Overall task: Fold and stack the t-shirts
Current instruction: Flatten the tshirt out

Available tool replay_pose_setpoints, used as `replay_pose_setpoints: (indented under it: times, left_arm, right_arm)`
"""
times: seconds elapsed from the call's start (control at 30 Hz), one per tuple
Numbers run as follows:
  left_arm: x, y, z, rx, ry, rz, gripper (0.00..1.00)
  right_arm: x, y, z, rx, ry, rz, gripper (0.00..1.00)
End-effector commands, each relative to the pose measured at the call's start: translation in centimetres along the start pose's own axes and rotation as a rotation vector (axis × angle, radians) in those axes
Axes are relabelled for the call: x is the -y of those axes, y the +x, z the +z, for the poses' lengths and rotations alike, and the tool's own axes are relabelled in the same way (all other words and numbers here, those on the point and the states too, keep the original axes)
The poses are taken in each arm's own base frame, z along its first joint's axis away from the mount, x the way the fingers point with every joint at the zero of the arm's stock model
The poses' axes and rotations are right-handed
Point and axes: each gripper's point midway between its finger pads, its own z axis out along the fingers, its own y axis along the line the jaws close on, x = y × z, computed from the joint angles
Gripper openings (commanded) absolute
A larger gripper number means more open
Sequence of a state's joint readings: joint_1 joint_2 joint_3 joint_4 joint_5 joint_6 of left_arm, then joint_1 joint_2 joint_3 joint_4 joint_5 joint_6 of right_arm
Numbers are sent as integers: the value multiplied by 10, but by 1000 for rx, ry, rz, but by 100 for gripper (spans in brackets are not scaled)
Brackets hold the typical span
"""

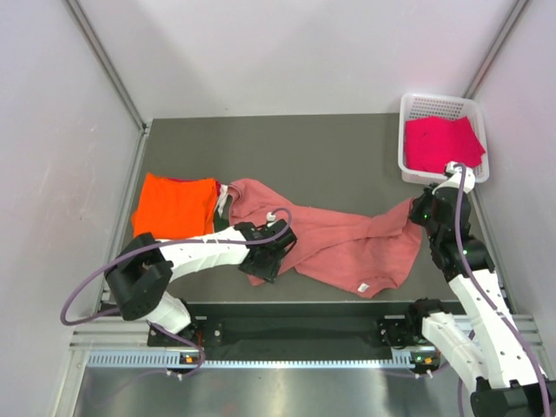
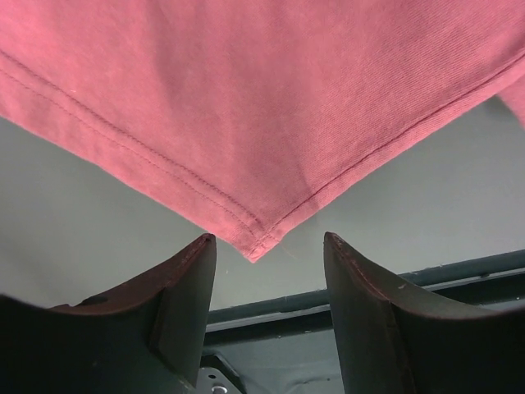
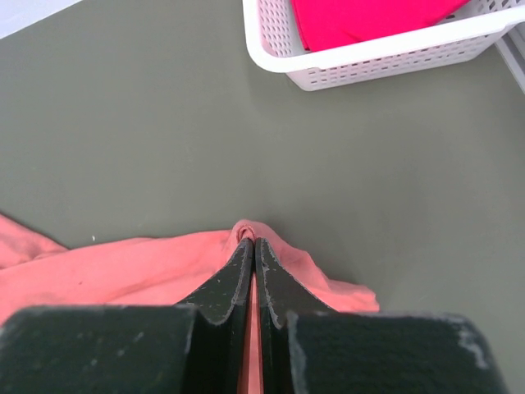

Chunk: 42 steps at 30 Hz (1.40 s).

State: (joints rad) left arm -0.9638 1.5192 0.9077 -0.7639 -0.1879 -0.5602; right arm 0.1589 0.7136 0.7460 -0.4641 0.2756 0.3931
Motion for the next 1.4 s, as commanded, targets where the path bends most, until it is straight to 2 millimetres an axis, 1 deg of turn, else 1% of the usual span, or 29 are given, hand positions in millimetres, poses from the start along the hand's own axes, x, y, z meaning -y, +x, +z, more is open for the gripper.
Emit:
replay_pose_setpoints:
  times: [0.0, 0.1, 0.2, 0.23, 0.27, 0.33, 0.37, 0.43, 0.47, 0.5, 0.57, 0.6, 0.63, 0.67, 0.7, 0.73, 0.8, 0.83, 0.87, 0.9, 0.93, 1.0, 1.03, 1.13, 1.17, 1.23, 1.3, 1.33, 1.37]
  left_arm:
    - [2, 11, 6, -43, -4, -7, 60]
    - [7, 17, 17, -78, 11, 0, 59]
    - [6, 20, 29, -87, -3, -4, 53]
    - [4, 22, 34, -98, -5, -27, 48]
    - [4, 22, 36, -102, 6, -44, 37]
    - [7, 17, 40, -90, 40, -80, 24]
    - [7, 14, 39, -75, 43, -91, 13]
    - [6, -3, 28, -1, 63, -127, 2]
    - [5, -10, 22, 26, 72, -142, 0]
    - [3, -21, 8, 80, 102, -171, 0]
    - [-12, -41, -6, 135, 153, -251, 0]
    - [-18, -55, -23, 204, 203, -283, 0]
    - [-40, -71, -32, 248, 214, -353, 0]
    - [-50, -81, -41, 286, 223, -387, 0]
    - [-62, -92, -58, 353, 230, -415, 0]
    - [-80, -109, -73, 416, 221, -469, 0]
    - [-93, -123, -97, 483, 243, -503, 0]
    - [-108, -136, -112, 531, 236, -536, 0]
    - [-116, -140, -119, 544, 232, -551, 0]
    - [-121, -143, -123, 546, 241, -550, 0]
    - [-134, -151, -133, 574, 240, -575, 0]
    - [-138, -157, -136, 565, 282, -579, 0]
    - [-147, -163, -143, 588, 283, -594, 0]
    - [-151, -175, -150, 607, 282, -587, 0]
    - [-152, -177, -150, 604, 279, -585, 0]
    - [-152, -181, -152, 606, 281, -576, 0]
    - [-148, -179, -147, 588, 300, -558, 0]
    - [-144, -177, -146, 578, 320, -551, 0]
    - [-142, -174, -145, 575, 327, -548, 0]
  right_arm:
    - [-2, -10, 0, 41, -20, 9, 0]
    - [-2, -10, 0, 42, -29, 15, 0]
    - [-4, -9, 1, 37, -37, 12, 0]
    - [-4, -8, 1, 35, -38, 12, 0]
    - [-4, -8, 1, 33, -41, 9, 0]
    - [-5, -5, 2, 23, -44, 11, 0]
    - [-5, -3, 3, 18, -45, 13, 0]
    - [-5, 1, 5, 4, -48, 14, 0]
    - [-6, 4, 7, -9, -47, 13, 0]
    - [-7, 8, 9, -24, -53, 8, 0]
    - [-7, 15, 13, -55, -48, 11, 0]
    - [-10, 17, 15, -70, -60, 9, 0]
    - [-11, 20, 17, -84, -64, 7, 0]
    - [-11, 25, 21, -108, -61, 8, 0]
    - [-15, 27, 23, -123, -74, 9, 0]
    - [-16, 29, 25, -135, -78, 9, 0]
    - [-20, 32, 30, -166, -81, 11, 0]
    - [-20, 34, 31, -177, -79, 14, 0]
    - [-20, 38, 33, -201, -72, 13, 0]
    - [-21, 34, 33, -195, -70, 18, 0]
    - [-20, 34, 33, -195, -66, 19, 0]
    - [-21, 25, 31, -172, -65, 19, 0]
    - [-21, 22, 31, -165, -63, 12, 0]
    - [-25, 5, 28, -141, -69, 0, 0]
    - [-27, -5, 25, -126, -73, -1, 0]
    - [-31, -12, 23, -117, -86, -11, 0]
    - [-41, -9, 19, -139, -148, -29, 0]
    - [-43, -3, 19, -162, -168, -29, 0]
    - [-45, 9, 19, -204, -184, -31, 0]
